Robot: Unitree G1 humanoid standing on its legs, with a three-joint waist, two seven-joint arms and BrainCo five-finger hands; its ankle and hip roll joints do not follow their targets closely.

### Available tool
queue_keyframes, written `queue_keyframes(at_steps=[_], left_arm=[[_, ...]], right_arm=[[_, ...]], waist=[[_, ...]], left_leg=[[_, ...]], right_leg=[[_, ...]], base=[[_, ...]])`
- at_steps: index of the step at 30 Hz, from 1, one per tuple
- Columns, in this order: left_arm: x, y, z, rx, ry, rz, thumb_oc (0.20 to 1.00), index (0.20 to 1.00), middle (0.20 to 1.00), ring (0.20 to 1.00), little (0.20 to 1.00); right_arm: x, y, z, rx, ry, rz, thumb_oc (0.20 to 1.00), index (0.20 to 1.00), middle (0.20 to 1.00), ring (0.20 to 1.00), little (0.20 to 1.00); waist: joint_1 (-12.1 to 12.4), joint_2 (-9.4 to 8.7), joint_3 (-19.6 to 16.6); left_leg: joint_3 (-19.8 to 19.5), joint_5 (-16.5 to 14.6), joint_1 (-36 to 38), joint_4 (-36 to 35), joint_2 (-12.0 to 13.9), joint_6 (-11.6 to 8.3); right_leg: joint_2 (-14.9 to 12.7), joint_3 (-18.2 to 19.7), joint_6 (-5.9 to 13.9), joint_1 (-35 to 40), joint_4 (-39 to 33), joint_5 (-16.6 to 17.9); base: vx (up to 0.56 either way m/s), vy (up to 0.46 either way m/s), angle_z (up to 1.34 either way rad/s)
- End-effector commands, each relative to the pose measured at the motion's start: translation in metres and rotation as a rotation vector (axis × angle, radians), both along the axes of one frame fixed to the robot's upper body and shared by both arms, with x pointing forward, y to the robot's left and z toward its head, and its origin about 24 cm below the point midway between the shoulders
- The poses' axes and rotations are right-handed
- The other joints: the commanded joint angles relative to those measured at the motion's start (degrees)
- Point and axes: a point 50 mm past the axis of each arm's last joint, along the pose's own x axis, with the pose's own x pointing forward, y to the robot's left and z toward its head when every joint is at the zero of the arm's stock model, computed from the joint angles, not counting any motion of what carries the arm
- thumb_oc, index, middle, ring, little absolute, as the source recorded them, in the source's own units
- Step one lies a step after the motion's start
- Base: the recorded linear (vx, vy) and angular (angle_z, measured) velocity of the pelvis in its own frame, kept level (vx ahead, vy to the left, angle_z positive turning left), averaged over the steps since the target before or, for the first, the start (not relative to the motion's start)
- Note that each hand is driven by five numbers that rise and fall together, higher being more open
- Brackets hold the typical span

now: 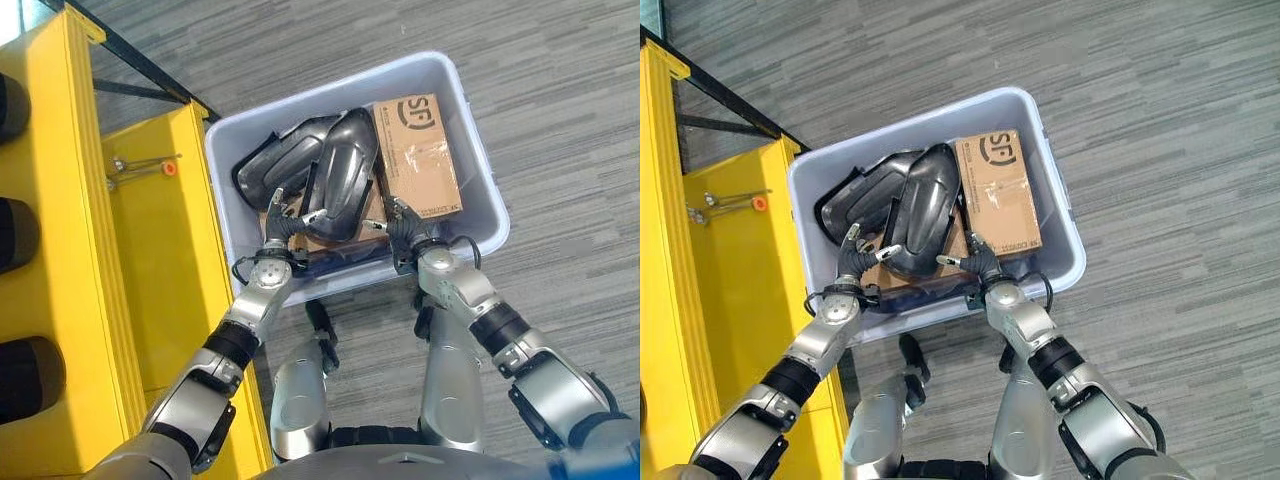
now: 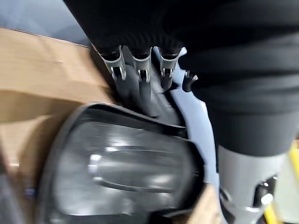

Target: Move parts from the plastic box to the shelf.

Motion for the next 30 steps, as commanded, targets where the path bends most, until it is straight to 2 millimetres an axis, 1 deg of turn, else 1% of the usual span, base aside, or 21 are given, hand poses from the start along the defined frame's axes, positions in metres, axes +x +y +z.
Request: queue_keyframes(at_steps=[1,4,6,12,16,17,20,25,30], left_arm=[[-0.001,0.0,0.012,0.055,-0.077,-0.02,1.0,1.0,1.0,1.0,1.0],[0.002,-0.004,0.018,0.072,-0.093,-0.025,1.0,1.0,1.0,1.0,1.0],[0.007,-0.007,0.025,0.086,-0.11,-0.025,1.0,1.0,1.0,1.0,1.0],[0.012,-0.01,0.034,0.102,-0.139,-0.015,1.0,1.0,1.0,1.0,1.0],[0.016,-0.01,0.042,0.11,-0.167,-0.008,1.0,1.0,1.0,1.0,1.0],[0.018,-0.01,0.045,0.109,-0.176,-0.003,1.0,1.0,1.0,1.0,1.0],[0.021,-0.01,0.052,0.114,-0.189,0.0,1.0,1.0,1.0,1.0,1.0],[0.024,-0.011,0.056,0.106,-0.198,0.014,1.0,1.0,1.0,1.0,1.0],[0.026,-0.009,0.059,0.105,-0.205,0.01,1.0,1.0,1.0,1.0,1.0]], right_arm=[[-0.001,0.032,0.02,0.147,-0.031,0.014,1.0,1.0,1.0,1.0,1.0],[0.003,0.031,0.024,0.166,-0.037,-0.019,1.0,1.0,1.0,1.0,1.0],[0.008,0.026,0.025,0.199,-0.016,-0.057,1.0,1.0,1.0,1.0,1.0],[0.012,0.024,0.024,0.255,0.029,-0.071,1.0,1.0,1.0,1.0,1.0],[0.014,0.03,0.031,0.267,-0.01,0.003,1.0,1.0,1.0,1.0,1.0],[0.013,0.034,0.036,0.262,-0.031,0.041,1.0,1.0,1.0,1.0,1.0],[0.012,0.042,0.044,0.217,-0.065,0.079,1.0,1.0,1.0,1.0,1.0],[0.009,0.05,0.042,0.19,-0.048,0.085,1.0,1.0,1.0,1.0,1.0],[0.012,0.046,0.041,0.201,-0.049,0.04,1.0,1.0,1.0,1.0,1.0]], waist=[[0.6,-1.08,-1.8],[0.6,-0.95,-1.8],[0.8,-0.8,-1.8],[0.8,-0.65,-1.8],[0.8,-0.52,-1.8],[0.8,-0.5,-1.8],[0.9,-0.6,-1.8],[1.1,-0.81,-1.8],[1.3,-0.7,-1.8]], left_leg=[[-0.8,1.6,-8.9,4.0,4.4,-1.58],[-0.8,1.6,-11.1,4.7,4.6,-1.58],[-1.0,1.6,-13.4,5.5,4.8,-1.58],[-0.9,1.9,-15.8,6.0,4.9,-1.72],[-0.7,2.3,-17.7,6.3,5.2,-1.93],[-0.7,2.4,-18.2,6.4,5.3,-1.95],[-0.7,2.6,-19.2,6.5,5.3,-2.08],[-0.7,2.7,-20.6,7.0,5.5,-2.1],[-0.7,2.8,-21.8,7.3,5.6,-2.05]], right_leg=[[-3.7,4.4,8.65,-1.0,0.7,-3.6],[-3.5,4.6,8.44,-3.2,1.4,-3.7],[-3.4,4.7,8.21,-5.1,1.9,-3.8],[-3.2,4.6,7.98,-7.2,2.0,-3.6],[-3.1,4.6,7.78,-8.7,2.0,-3.4],[-3.1,4.6,7.71,-9.3,2.0,-3.3],[-2.9,4.4,7.64,-10.2,2.0,-3.2],[-2.7,4.1,7.43,-11.2,2.2,-3.2],[-2.7,3.9,7.28,-12.1,2.4,-3.2]], base=[[-0.06,0.026,-0.01],[-0.04,0.015,-0.02],[-0.05,0.01,-0.03],[-0.01,0.001,0.0],[0.0,0.003,-0.01],[-0.02,0.007,-0.04],[-0.01,0.0,-0.01],[-0.01,-0.004,-0.04],[0.0,0.0,0.0]])
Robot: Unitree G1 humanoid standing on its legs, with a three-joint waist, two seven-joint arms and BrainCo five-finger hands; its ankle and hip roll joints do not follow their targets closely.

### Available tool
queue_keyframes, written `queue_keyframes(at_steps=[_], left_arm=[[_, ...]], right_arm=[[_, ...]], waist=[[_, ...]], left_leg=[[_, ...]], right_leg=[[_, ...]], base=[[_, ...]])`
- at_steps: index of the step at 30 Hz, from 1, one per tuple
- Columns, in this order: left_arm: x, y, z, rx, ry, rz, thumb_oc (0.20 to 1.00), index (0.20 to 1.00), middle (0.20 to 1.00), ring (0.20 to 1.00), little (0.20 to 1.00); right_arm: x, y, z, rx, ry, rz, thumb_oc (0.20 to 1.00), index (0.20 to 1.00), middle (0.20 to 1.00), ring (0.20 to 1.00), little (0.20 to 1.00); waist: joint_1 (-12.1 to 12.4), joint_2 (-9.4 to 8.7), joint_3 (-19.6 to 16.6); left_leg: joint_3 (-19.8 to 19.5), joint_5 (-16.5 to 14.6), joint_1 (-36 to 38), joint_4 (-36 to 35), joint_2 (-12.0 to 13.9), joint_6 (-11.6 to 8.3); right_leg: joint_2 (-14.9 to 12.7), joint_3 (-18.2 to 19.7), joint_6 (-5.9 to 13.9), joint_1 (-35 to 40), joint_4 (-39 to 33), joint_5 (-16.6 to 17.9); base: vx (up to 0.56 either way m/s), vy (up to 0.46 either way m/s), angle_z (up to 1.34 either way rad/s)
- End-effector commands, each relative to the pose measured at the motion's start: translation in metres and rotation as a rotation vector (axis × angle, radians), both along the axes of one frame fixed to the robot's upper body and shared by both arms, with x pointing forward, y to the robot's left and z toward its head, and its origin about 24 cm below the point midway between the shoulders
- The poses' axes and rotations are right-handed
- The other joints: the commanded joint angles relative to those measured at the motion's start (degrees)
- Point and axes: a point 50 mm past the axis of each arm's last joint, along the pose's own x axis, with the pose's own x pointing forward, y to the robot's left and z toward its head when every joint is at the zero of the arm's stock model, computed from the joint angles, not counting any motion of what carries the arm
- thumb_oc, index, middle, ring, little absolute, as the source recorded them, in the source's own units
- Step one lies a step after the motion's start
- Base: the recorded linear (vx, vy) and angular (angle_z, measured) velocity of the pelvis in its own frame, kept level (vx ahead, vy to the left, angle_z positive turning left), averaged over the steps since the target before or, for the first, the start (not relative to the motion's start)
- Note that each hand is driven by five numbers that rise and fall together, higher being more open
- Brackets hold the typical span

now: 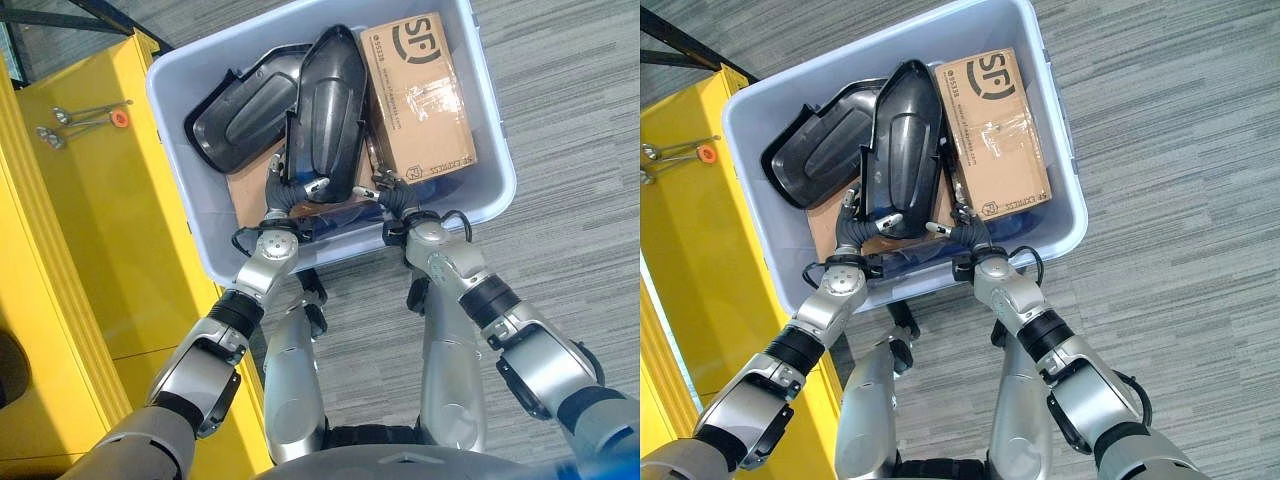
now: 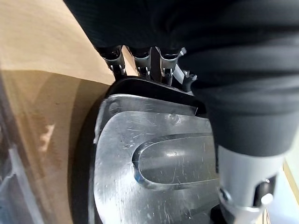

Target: Move parts from the plastic box to the shelf.

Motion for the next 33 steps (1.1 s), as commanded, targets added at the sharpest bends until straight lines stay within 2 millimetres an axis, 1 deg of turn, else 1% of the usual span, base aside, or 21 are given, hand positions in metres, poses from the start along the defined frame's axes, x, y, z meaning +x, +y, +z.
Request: queue_keyframes(at_steps=[1,4,7,12,14,18,22,23,31,33], left_arm=[[0.0,0.0,0.01,0.037,-0.062,-0.022,1.0,1.0,1.0,1.0,1.0],[0.001,0.0,0.011,0.016,-0.062,-0.031,1.0,1.0,1.0,1.0,1.0],[0.002,-0.008,0.013,-0.011,-0.062,-0.065,1.0,1.0,1.0,1.0,1.0],[0.002,-0.011,0.014,-0.015,-0.065,-0.076,1.0,1.0,1.0,1.0,1.0],[0.001,-0.014,0.012,-0.022,-0.058,-0.09,1.0,1.0,1.0,1.0,1.0],[0.0,-0.018,0.01,-0.021,-0.049,-0.111,1.0,1.0,1.0,1.0,1.0],[-0.002,-0.02,0.005,-0.056,-0.041,-0.117,1.0,1.0,1.0,1.0,1.0],[-0.003,-0.024,0.005,-0.077,-0.041,-0.122,1.0,1.0,1.0,1.0,1.0],[-0.004,-0.037,0.004,-0.083,-0.036,-0.161,1.0,1.0,1.0,1.0,1.0],[-0.006,-0.044,0.002,-0.063,-0.028,-0.192,1.0,1.0,1.0,1.0,1.0]], right_arm=[[-0.004,0.027,0.006,0.059,-0.009,0.053,1.0,1.0,1.0,1.0,1.0],[0.002,0.023,0.011,0.072,-0.029,0.045,1.0,1.0,1.0,1.0,1.0],[0.005,0.028,0.024,0.084,-0.097,0.047,1.0,1.0,1.0,1.0,1.0],[0.007,0.03,0.032,0.089,-0.133,0.04,1.0,1.0,1.0,1.0,1.0],[0.009,0.029,0.037,0.107,-0.158,0.012,1.0,1.0,1.0,1.0,1.0],[0.011,0.026,0.037,0.15,-0.134,-0.001,1.0,1.0,1.0,1.0,1.0],[0.012,0.026,0.037,0.189,-0.123,-0.009,1.0,1.0,1.0,1.0,1.0],[0.013,0.028,0.038,0.207,-0.13,-0.004,1.0,1.0,1.0,1.0,1.0],[0.012,0.033,0.048,0.228,-0.167,0.005,1.0,1.0,1.0,1.0,1.0],[0.01,0.038,0.049,0.228,-0.174,0.016,1.0,1.0,1.0,1.0,1.0]], waist=[[1.6,-0.19,-2.0],[2.0,0.03,-2.0],[2.5,0.26,-2.0],[2.8,0.34,-2.0],[3.2,0.54,-2.0],[3.5,0.63,-2.0],[3.8,0.72,-2.0],[3.8,0.69,-2.0],[4.0,0.29,-2.0],[4.0,0.09,-2.0]], left_leg=[[0.4,3.2,-6.7,0.6,2.4,-2.12],[0.1,3.3,-7.5,0.8,2.3,-2.05],[-0.3,3.4,-8.5,0.8,2.0,-1.94],[-0.5,3.4,-9.0,0.9,1.9,-1.86],[-0.8,3.4,-9.4,0.8,1.6,-1.74],[-1.1,3.3,-9.7,0.9,1.3,-1.57],[-1.3,3.4,-10.1,0.8,1.3,-1.55],[-1.3,3.4,-10.4,0.9,1.4,-1.53],[-1.6,3.3,-10.7,1.3,1.3,-1.48],[-1.5,3.2,-10.8,1.2,1.3,-1.43]], right_leg=[[-4.9,4.0,9.59,-0.4,4.1,-6.4],[-4.9,3.7,9.53,-0.9,4.3,-6.4],[-5.1,3.3,9.59,-1.6,4.5,-6.3],[-5.3,3.1,9.63,-1.9,4.6,-6.2],[-5.4,3.0,9.72,-2.0,4.7,-6.2],[-5.5,2.8,9.79,-2.2,4.7,-6.2],[-5.7,2.5,9.95,-2.2,4.6,-6.1],[-5.7,2.5,9.99,-2.4,4.6,-6.0],[-5.7,2.2,10.12,-2.4,4.6,-5.9],[-5.7,2.3,10.27,-2.4,4.6,-5.8]], base=[[0.0,0.0,0.0],[0.0,-0.001,0.01],[-0.03,0.002,0.01],[0.0,0.0,0.0],[-0.01,0.001,0.02],[-0.01,-0.007,0.06],[0.0,-0.002,0.01],[0.0,0.0,0.0],[0.0,0.0,0.0],[0.0,0.0,0.0]])
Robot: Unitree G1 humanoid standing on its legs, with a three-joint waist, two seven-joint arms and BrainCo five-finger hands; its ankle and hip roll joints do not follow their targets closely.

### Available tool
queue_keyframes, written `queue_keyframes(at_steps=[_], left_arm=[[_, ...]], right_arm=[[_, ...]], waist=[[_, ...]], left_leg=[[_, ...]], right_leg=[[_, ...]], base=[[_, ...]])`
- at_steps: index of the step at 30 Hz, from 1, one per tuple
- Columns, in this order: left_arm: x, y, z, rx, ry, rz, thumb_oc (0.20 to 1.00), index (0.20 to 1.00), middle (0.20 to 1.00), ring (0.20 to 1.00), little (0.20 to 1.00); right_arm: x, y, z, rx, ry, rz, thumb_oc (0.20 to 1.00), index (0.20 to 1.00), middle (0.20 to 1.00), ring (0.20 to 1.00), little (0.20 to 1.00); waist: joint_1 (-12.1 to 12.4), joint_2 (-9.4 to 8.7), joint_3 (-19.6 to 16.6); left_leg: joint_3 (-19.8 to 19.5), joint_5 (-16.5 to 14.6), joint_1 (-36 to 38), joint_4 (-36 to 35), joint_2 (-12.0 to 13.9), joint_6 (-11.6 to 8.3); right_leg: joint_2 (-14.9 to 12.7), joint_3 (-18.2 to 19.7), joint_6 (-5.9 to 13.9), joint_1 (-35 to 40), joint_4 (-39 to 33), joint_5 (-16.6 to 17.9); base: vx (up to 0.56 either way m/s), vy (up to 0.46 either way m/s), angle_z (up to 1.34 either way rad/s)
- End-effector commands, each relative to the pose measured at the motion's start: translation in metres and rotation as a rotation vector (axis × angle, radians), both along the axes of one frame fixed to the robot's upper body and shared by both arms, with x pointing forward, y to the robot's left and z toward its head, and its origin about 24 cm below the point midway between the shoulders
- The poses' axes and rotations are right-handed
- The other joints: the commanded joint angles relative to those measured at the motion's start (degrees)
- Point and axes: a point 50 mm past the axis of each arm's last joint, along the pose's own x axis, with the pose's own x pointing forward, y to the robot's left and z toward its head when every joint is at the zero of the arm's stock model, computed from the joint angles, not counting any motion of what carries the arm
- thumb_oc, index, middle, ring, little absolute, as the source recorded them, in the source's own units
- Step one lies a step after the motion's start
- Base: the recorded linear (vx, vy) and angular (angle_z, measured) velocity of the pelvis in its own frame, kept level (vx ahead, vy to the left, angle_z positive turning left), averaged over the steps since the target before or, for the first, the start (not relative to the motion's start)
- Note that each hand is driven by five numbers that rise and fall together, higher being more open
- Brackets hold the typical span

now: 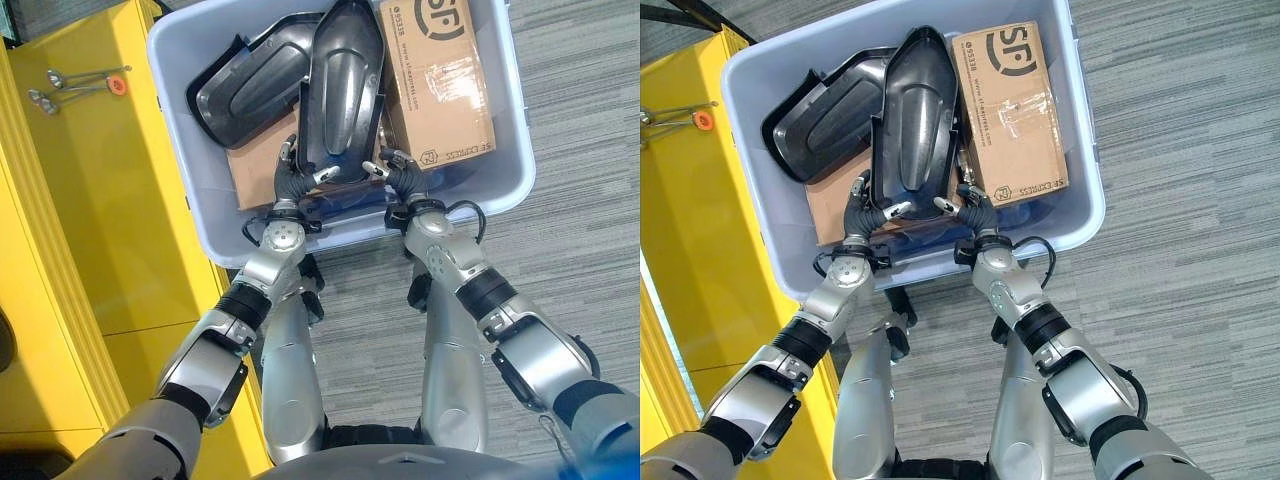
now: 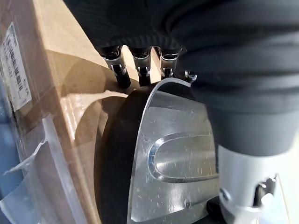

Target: Move parts from the plastic box to the shelf.

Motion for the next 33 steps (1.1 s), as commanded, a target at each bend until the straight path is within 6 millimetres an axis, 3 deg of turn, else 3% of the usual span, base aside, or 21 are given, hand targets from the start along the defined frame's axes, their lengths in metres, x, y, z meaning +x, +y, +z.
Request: queue_keyframes(at_steps=[1,9,22,23,24,25,27,28,29,30,33], left_arm=[[-0.008,-0.028,-0.007,0.025,0.002,-0.113,1.0,1.0,1.0,1.0,1.0],[-0.015,-0.052,-0.003,0.016,-0.019,-0.205,1.0,1.0,1.0,1.0,1.0],[-0.021,-0.076,0.003,0.016,-0.044,-0.316,1.0,1.0,1.0,1.0,1.0],[-0.021,-0.078,0.003,0.016,-0.046,-0.327,0.702,0.702,0.702,0.702,0.702],[-0.021,-0.079,0.003,0.02,-0.05,-0.34,0.523,0.523,0.523,0.523,0.523],[-0.021,-0.081,0.004,0.027,-0.054,-0.354,0.451,0.451,0.451,0.451,0.451],[-0.022,-0.085,0.006,0.027,-0.059,-0.368,0.285,0.285,0.285,0.285,0.285],[-0.023,-0.086,0.006,0.022,-0.057,-0.374,0.294,0.294,0.294,0.294,0.294],[-0.023,-0.088,0.007,0.015,-0.055,-0.37,0.369,0.369,0.369,0.369,0.369],[-0.023,-0.089,0.007,0.007,-0.051,-0.366,0.385,0.385,0.385,0.385,0.385],[-0.023,-0.091,0.006,-0.008,-0.042,-0.345,0.238,0.238,0.238,0.238,0.238]], right_arm=[[-0.001,0.044,0.031,0.089,-0.068,0.121,1.0,1.0,1.0,1.0,1.0],[-0.008,0.056,0.051,0.1,-0.183,0.193,1.0,1.0,1.0,1.0,1.0],[-0.021,0.081,0.043,0.04,-0.136,0.3,1.0,1.0,1.0,1.0,1.0],[-0.021,0.082,0.042,0.04,-0.131,0.31,1.0,1.0,1.0,1.0,1.0],[-0.022,0.083,0.04,0.036,-0.13,0.322,0.539,0.539,0.539,0.539,0.539],[-0.022,0.085,0.039,0.03,-0.126,0.341,0.2,0.2,0.2,0.2,0.2],[-0.024,0.089,0.037,0.025,-0.117,0.393,0.2,0.2,0.2,0.2,0.2],[-0.026,0.092,0.037,0.023,-0.121,0.417,0.2,0.2,0.2,0.2,0.2],[-0.028,0.095,0.036,0.019,-0.119,0.436,0.2,0.2,0.2,0.2,0.2],[-0.029,0.097,0.036,0.021,-0.115,0.441,0.2,0.2,0.2,0.2,0.2],[-0.033,0.103,0.034,0.039,-0.104,0.453,0.2,0.2,0.2,0.2,0.2]], waist=[[2.1,0.55,-1.9],[2.0,0.05,-1.9],[1.8,-0.44,-1.9],[1.7,-0.53,-1.9],[1.7,-0.61,-1.9],[1.6,-0.71,-1.9],[1.5,-0.8,-1.9],[1.5,-0.87,-1.9],[1.4,-0.97,-1.9],[1.5,-1.01,-1.9],[1.5,-1.17,-1.9]], left_leg=[[0.8,3.3,-4.4,-1.9,0.6,-1.46],[0.6,3.2,-4.9,-1.6,0.6,-1.2],[1.0,3.4,-5.3,-1.6,0.8,-1.17],[1.0,3.4,-5.3,-1.6,0.8,-1.14],[1.1,3.4,-5.3,-1.6,0.9,-1.12],[1.1,3.4,-5.4,-1.5,1.0,-1.13],[1.2,3.6,-5.6,-1.5,1.1,-1.14],[1.2,3.6,-5.7,-1.5,1.2,-1.16],[1.2,3.7,-5.7,-1.5,1.2,-1.19],[1.2,3.7,-5.7,-1.5,1.2,-1.19],[1.2,3.7,-5.6,-1.6,1.2,-1.15]], right_leg=[[-5.6,4.1,10.12,0.1,6.3,-7.3],[-5.8,4.2,10.38,-0.1,6.8,-7.3],[-5.7,4.0,10.43,-0.4,6.7,-7.1],[-5.7,4.0,10.44,-0.3,6.6,-7.0],[-5.6,4.0,10.47,-0.4,6.5,-7.0],[-5.6,3.9,10.49,-0.4,6.4,-6.9],[-5.6,3.9,10.48,-0.4,6.3,-6.7],[-5.6,3.9,10.48,-0.4,6.3,-6.7],[-5.6,3.8,10.52,-0.5,6.3,-6.6],[-5.6,3.8,10.52,-0.4,6.3,-6.6],[-5.5,3.8,10.51,-0.3,6.2,-6.6]], base=[[0.0,0.005,0.03],[0.0,0.004,0.04],[0.0,0.0,0.0],[0.0,0.0,0.0],[0.0,0.0,0.0],[0.0,0.0,0.0],[0.0,0.0,0.0],[0.0,0.0,0.0],[0.0,0.0,0.0],[0.0,0.0,0.0],[0.0,0.0,0.0]])
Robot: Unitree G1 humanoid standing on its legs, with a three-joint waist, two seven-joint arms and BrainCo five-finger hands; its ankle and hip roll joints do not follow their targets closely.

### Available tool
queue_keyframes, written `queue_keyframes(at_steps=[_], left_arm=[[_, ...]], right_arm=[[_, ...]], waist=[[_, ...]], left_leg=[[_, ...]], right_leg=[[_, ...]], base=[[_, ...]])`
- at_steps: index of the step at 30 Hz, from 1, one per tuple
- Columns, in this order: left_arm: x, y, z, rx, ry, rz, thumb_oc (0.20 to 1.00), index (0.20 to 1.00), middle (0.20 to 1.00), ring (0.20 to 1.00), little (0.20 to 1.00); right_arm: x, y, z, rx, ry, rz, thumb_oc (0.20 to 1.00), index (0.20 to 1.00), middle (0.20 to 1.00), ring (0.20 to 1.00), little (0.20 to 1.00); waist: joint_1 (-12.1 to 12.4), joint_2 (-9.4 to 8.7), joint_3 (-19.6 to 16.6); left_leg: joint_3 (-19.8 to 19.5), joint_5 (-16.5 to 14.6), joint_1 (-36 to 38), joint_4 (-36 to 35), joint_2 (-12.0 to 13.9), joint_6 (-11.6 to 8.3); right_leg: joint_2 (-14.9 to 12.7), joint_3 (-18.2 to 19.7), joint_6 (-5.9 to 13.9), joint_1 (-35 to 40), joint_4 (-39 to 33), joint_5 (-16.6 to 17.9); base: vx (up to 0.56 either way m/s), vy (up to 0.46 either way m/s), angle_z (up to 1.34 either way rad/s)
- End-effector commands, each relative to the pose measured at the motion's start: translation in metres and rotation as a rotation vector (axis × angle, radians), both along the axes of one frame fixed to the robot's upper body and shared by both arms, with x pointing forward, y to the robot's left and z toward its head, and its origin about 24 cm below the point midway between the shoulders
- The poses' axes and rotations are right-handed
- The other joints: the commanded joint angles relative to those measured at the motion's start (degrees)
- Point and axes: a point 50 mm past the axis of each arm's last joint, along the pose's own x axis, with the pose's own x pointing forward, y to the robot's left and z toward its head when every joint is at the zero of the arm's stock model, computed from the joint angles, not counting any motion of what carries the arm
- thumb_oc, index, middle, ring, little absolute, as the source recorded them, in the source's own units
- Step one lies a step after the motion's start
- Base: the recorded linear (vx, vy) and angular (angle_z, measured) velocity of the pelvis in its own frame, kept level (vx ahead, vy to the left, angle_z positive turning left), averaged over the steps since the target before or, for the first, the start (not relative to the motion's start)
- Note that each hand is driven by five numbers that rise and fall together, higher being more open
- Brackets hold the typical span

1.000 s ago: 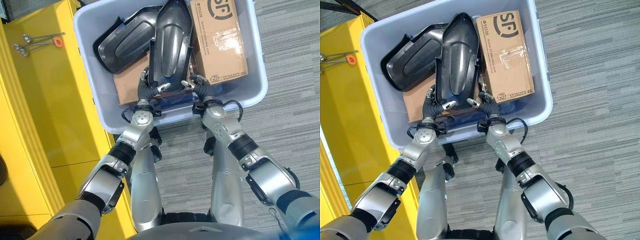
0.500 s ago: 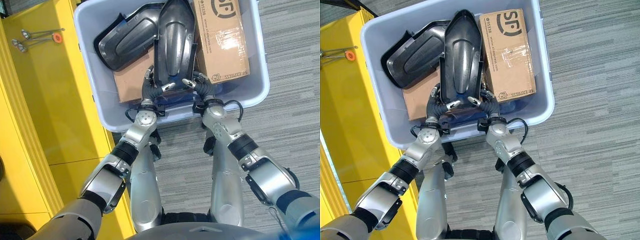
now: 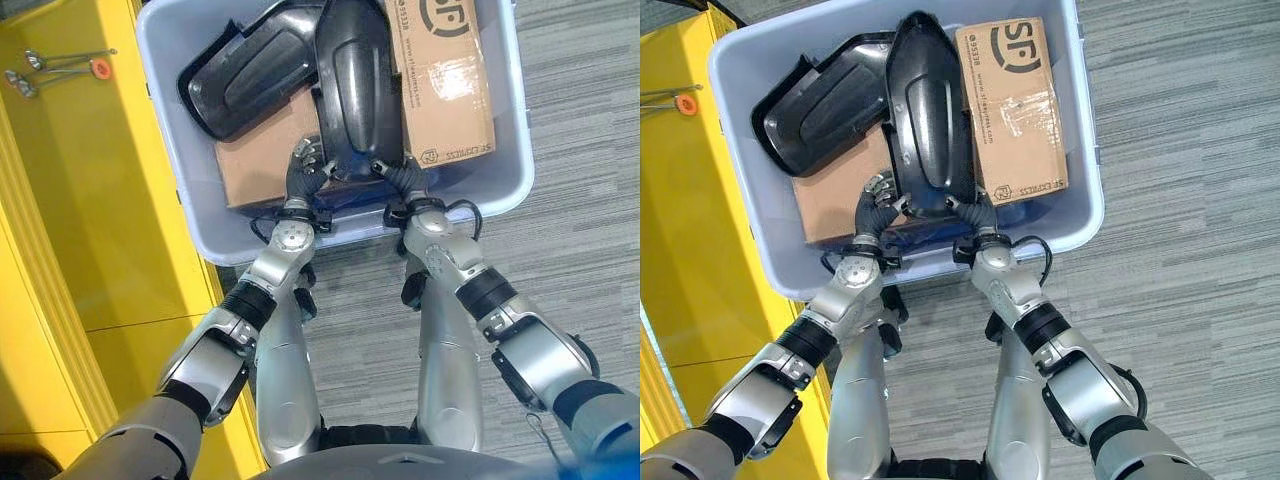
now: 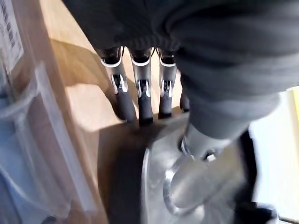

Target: Move parts from the plastic box to the shelf.

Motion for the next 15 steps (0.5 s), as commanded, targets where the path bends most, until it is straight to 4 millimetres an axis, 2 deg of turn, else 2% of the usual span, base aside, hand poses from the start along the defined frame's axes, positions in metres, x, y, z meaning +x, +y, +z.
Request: queue_keyframes(at_steps=[1,2,15], left_arm=[[-0.021,-0.071,-0.002,0.005,-0.015,-0.261,0.231,0.231,0.231,0.231,0.231],[-0.021,-0.07,-0.003,0.003,-0.015,-0.249,0.2,0.2,0.2,0.2,0.2],[-0.019,-0.065,0.002,-0.062,-0.033,-0.202,0.2,0.2,0.2,0.2,0.2]], right_arm=[[-0.032,0.1,0.032,0.062,-0.093,0.436,0.2,0.2,0.2,0.2,0.2],[-0.032,0.1,0.032,0.063,-0.096,0.443,0.2,0.2,0.2,0.2,0.2],[-0.045,0.111,0.038,0.082,-0.16,0.534,0.2,0.2,0.2,0.2,0.2]], waist=[[1.8,1.42,-1.8],[1.9,1.29,-1.8],[1.6,0.54,-1.8]], left_leg=[[2.2,4.0,-3.8,-2.4,1.0,-1.4],[2.2,4.0,-3.8,-2.3,1.0,-1.44],[2.5,3.9,-2.5,-2.0,1.6,-1.59]], right_leg=[[-5.5,4.9,10.42,0.2,6.6,-6.7],[-5.4,4.8,10.4,0.3,6.6,-6.7],[-5.3,4.6,10.42,1.7,6.1,-6.6]], base=[[0.0,-0.035,0.0],[0.0,-0.032,-0.01],[0.0,-0.005,0.0]])
